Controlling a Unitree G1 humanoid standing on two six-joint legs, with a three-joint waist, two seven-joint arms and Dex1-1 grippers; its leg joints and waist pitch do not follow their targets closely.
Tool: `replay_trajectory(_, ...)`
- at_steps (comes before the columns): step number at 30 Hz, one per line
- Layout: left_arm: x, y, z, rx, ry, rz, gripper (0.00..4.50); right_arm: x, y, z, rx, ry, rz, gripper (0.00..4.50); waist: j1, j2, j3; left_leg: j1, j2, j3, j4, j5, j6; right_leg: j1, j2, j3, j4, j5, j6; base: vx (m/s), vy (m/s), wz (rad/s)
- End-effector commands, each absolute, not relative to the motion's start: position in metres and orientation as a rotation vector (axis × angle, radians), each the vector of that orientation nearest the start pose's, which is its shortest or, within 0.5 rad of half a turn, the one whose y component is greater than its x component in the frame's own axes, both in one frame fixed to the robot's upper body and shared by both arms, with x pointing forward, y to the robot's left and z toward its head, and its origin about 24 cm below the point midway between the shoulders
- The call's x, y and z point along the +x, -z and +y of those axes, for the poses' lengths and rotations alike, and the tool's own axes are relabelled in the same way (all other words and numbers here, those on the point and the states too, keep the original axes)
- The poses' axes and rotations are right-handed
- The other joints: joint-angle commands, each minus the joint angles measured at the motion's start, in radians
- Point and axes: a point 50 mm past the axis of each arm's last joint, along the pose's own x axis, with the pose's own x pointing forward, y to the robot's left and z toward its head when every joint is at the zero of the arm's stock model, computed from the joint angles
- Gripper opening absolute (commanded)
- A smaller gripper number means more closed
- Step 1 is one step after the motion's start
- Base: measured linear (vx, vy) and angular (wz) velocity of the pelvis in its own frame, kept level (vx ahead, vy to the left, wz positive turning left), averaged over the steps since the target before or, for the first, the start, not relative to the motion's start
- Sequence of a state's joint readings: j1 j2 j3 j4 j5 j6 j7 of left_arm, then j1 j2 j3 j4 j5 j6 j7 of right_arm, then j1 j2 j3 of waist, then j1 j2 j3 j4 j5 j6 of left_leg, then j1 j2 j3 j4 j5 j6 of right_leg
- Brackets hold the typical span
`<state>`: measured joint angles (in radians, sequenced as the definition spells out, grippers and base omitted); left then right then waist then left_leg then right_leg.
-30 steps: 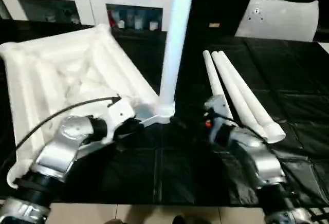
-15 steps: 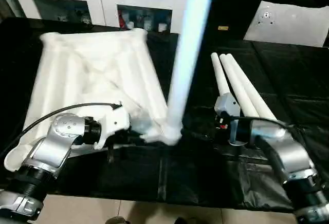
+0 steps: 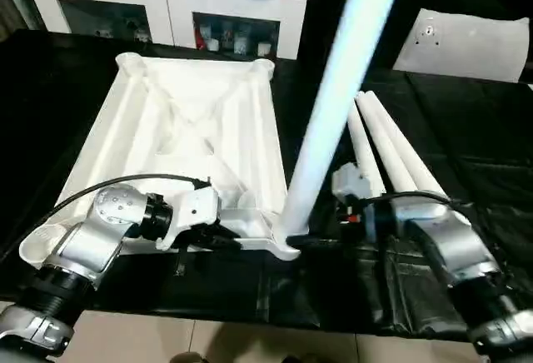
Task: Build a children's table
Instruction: Rotate leg to tighten
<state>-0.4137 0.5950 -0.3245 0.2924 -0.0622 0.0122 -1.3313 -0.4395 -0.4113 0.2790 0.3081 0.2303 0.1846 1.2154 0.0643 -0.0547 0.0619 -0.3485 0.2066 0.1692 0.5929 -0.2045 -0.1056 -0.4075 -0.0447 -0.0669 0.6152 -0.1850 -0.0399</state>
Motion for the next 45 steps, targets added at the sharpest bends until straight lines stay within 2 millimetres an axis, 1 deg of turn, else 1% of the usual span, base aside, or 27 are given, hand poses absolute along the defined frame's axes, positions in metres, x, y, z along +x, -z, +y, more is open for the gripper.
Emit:
replay_trajectory(1,0.276,-0.062,0.159,0.586,1.568,0.399,0.0,0.29,-0.062,-0.127,-0.197,-1.427,0.31,4.3,-0.003,0.005,-0.07,0.0,0.028,0.0,-0.062,-0.075,0.063,0.061,-0.086,0.057,-0.061,-0.159,-0.186,0.0,0.0,0.0)
replay_trajectory(2,0.275,-0.062,0.159,0.587,1.569,0.4,0.0,0.29,-0.062,-0.126,-0.192,-1.433,0.312,4.08,-0.001,0.003,-0.07,0.001,0.029,0.002,-0.061,-0.071,0.064,0.061,-0.085,0.058,-0.061,-0.147,-0.188,0.0,0.0,0.0)
replay_trajectory(5,0.275,-0.062,0.159,0.588,1.572,0.401,0.0,0.29,-0.061,-0.125,-0.18,-1.446,0.319,3.92,0.001,0.005,-0.069,0.0,0.028,0.001,-0.061,-0.063,0.067,0.063,-0.086,0.057,-0.058,-0.127,-0.193,0.0,0.0,0.0)
replay_trajectory(6,0.275,-0.062,0.159,0.588,1.572,0.401,0.0,0.29,-0.061,-0.125,-0.18,-1.446,0.319,3.73,0.001,0.004,-0.07,-0.001,0.028,0.001,-0.06,-0.064,0.068,0.064,-0.085,0.057,-0.059,-0.126,-0.193,0.0,0.0,0.0)
replay_trajectory(10,0.276,-0.061,0.159,0.59,1.572,0.406,0.0,0.289,-0.058,-0.126,-0.171,-1.457,0.332,3.38,0.002,0.005,-0.067,-0.001,0.028,0.001,-0.061,-0.079,0.063,0.063,-0.086,0.057,-0.063,-0.16,-0.183,0.0,0.0,0.0)
replay_trajectory(14,0.276,-0.06,0.159,0.589,1.573,0.41,0.0,0.288,-0.057,-0.127,-0.158,-1.461,0.336,3.01,0.002,0.007,-0.067,0.0,0.028,0.0,-0.062,-0.08,0.061,0.063,-0.084,0.057,-0.062,-0.156,-0.184,0.0,0.0,0.0)
replay_trajectory(16,0.276,-0.059,0.159,0.586,1.573,0.413,0.0,0.286,-0.056,-0.127,-0.153,-1.468,0.339,2.89,0.002,0.011,-0.066,0.001,0.028,0.0,-0.061,-0.079,0.061,0.062,-0.084,0.057,-0.061,-0.148,-0.187,0.0,0.0,0.0)
replay_trajectory(18,0.276,-0.059,0.159,0.585,1.573,0.413,0.0,0.285,-0.055,-0.127,-0.149,-1.469,0.34,2.85,0.003,0.009,-0.067,0.001,0.028,0.0,-0.061,-0.075,0.062,0.063,-0.084,0.057,-0.06,-0.137,-0.191,0.0,0.0,0.0)
replay_trajectory(19,0.276,-0.059,0.158,0.566,1.558,0.414,0.0,0.284,-0.054,-0.127,-0.136,-1.467,0.342,2.81,0.002,0.015,-0.065,0.001,0.028,0.0,-0.062,-0.079,0.06,0.062,-0.083,0.057,-0.061,-0.133,-0.194,0.0,0.0,0.0)
replay_trajectory(23,0.281,-0.061,0.156,0.505,1.459,0.398,0.0,0.281,-0.05,-0.124,-0.071,-1.417,0.335,2.75,0.005,0.017,-0.064,0.004,0.029,0.0,-0.063,-0.099,0.054,0.062,-0.083,0.056,-0.064,-0.145,-0.197,0.0,0.0,0.0)
replay_trajectory(24,0.283,-0.062,0.155,0.475,1.416,0.389,0.0,0.281,-0.048,-0.122,-0.052,-1.376,0.331,2.75,0.005,0.023,-0.061,0.004,0.03,-0.001,-0.065,-0.11,0.05,0.06,-0.084,0.057,-0.066,-0.15,-0.199,0.0,0.0,0.0)
replay_trajectory(26,0.285,-0.065,0.154,0.429,1.347,0.376,0.0,0.282,-0.043,-0.119,-0.021,-1.305,0.331,2.75,0.003,0.018,-0.058,0.004,0.028,-0.001,-0.066,-0.128,0.039,0.06,-0.084,0.056,-0.07,-0.183,-0.195,0.0,0.0,0.0)
replay_trajectory(27,0.286,-0.067,0.152,0.394,1.286,0.366,0.0,0.283,-0.039,-0.114,0.01,-1.242,0.339,2.75,-0.002,0.023,-0.054,0.002,0.027,-0.003,-0.069,-0.149,0.027,0.063,-0.086,0.056,-0.072,-0.234,-0.182,0.0,0.0,0.0)
replay_trajectory(28,0.286,-0.069,0.15,0.357,1.25,0.35,0.0,0.283,-0.036,-0.11,0.015,-1.2,0.345,2.74,-0.005,0.02,-0.052,0.002,0.026,-0.004,-0.071,-0.16,0.023,0.062,-0.084,0.054,-0.078,-0.27,-0.173,0.0,0.0,0.0)
replay_trajectory(29,0.286,-0.07,0.149,0.348,1.242,0.346,0.0,0.283,-0.036,-0.109,0.016,-1.19,0.347,2.74,-0.009,0.023,-0.049,0.007,0.023,-0.004,-0.07,-0.186,0.018,0.057,-0.084,0.053,-0.087,-0.34,-0.154,0.0,0.0,0.0)
replay_trajectory(30,0.286,-0.07,0.148,0.332,1.228,0.34,0.0,0.284,-0.034,-0.108,0.016,-1.173,0.35,2.74,-0.013,0.02,-0.049,0.003,0.019,-0.005,-0.069,-0.191,0.018,0.06,-0.083,0.052,-0.09,-0.373,-0.138,0.0,0.0,0.0)
replay_trajectory(31,0.287,-0.076,0.14,0.258,1.131,0.302,0.0,0.285,-0.026,-0.095,0.034,-1.09,0.369,2.74,-0.018,0.024,-0.049,0.003,0.022,-0.006,-0.071,-0.184,0.013,0.059,-0.084,0.054,-0.09,-0.382,-0.129,0.0,0.0,0.0)
replay_trajectory(33,0.287,-0.078,0.137,0.233,1.097,0.293,0.0,0.286,-0.023,-0.09,0.043,-1.057,0.377,2.74,-0.03,0.02,-0.047,0.0,0.017,-0.007,-0.07,-0.185,0.015,0.057,-0.082,0.052,-0.094,-0.415,-0.117,0.0,0.0,0.0)
replay_trajectory(35,0.289,-0.086,0.124,0.193,0.968,0.254,0.0,0.291,-0.018,-0.071,0.109,-0.932,0.399,2.74,-0.043,0.018,-0.045,-0.004,0.016,-0.007,-0.068,-0.163,0.027,0.054,-0.079,0.053,-0.093,-0.403,-0.115,0.0,0.0,0.0)
replay_trajectory(36,0.29,-0.089,0.119,0.177,0.927,0.238,0.0,0.293,-0.016,-0.064,0.121,-0.891,0.406,2.74,-0.046,0.022,-0.047,0.0,0.015,-0.007,-0.067,-0.161,0.024,0.052,-0.079,0.052,-0.094,-0.405,-0.119,0.0,0.0,0.0)
replay_trajectory(37,0.291,-0.092,0.113,0.153,0.889,0.229,0.0,0.296,-0.015,-0.058,0.128,-0.852,0.414,2.74,-0.054,0.022,-0.048,-0.003,0.016,-0.007,-0.067,-0.152,0.027,0.054,-0.077,0.052,-0.091,-0.379,-0.129,0.0,0.0,0.0)
replay_trajectory(39,0.293,-0.097,0.102,0.125,0.829,0.205,0.0,0.303,-0.014,-0.049,0.139,-0.768,0.431,2.74,-0.057,0.017,-0.05,-0.003,0.016,-0.005,-0.064,-0.135,0.035,0.054,-0.075,0.053,-0.088,-0.34,-0.136,0.0,0.0,0.0)
replay_trajectory(40,0.293,-0.098,0.098,0.125,0.814,0.198,0.0,0.305,-0.014,-0.046,0.142,-0.738,0.438,2.74,-0.057,0.02,-0.052,-0.005,0.014,-0.004,-0.063,-0.115,0.044,0.055,-0.073,0.054,-0.086,-0.296,-0.144,0.0,0.0,0.0)
replay_trajectory(41,0.293,-0.099,0.096,0.127,0.805,0.197,0.0,0.306,-0.014,-0.045,0.143,-0.719,0.442,2.74,-0.057,0.017,-0.054,-0.006,0.016,-0.003,-0.063,-0.096,0.054,0.056,-0.072,0.055,-0.081,-0.242,-0.153,0.0,0.0,0.0)
replay_trajectory(42,0.293,-0.1,0.093,0.13,0.787,0.197,0.0,0.307,-0.014,-0.043,0.139,-0.697,0.447,2.74,-0.055,0.02,-0.054,-0.006,0.016,-0.003,-0.063,-0.087,0.058,0.057,-0.073,0.055,-0.077,-0.218,-0.157,0.0,0.0,0.0)
replay_trajectory(44,0.294,-0.1,0.092,0.15,0.775,0.197,0.0,0.308,-0.014,-0.04,0.127,-0.685,0.445,2.74,-0.055,0.019,-0.057,-0.01,0.015,-0.002,-0.062,-0.05,0.075,0.061,-0.073,0.056,-0.067,-0.132,-0.173,0.0,0.0,0.0)
replay_trajectory(45,0.295,-0.099,0.091,0.173,0.761,0.2,0.0,0.308,-0.014,-0.037,0.126,-0.681,0.448,2.74,-0.055,0.014,-0.058,-0.011,0.015,-0.002,-0.062,-0.04,0.079,0.063,-0.073,0.055,-0.066,-0.113,-0.175,0.0,0.0,0.0)
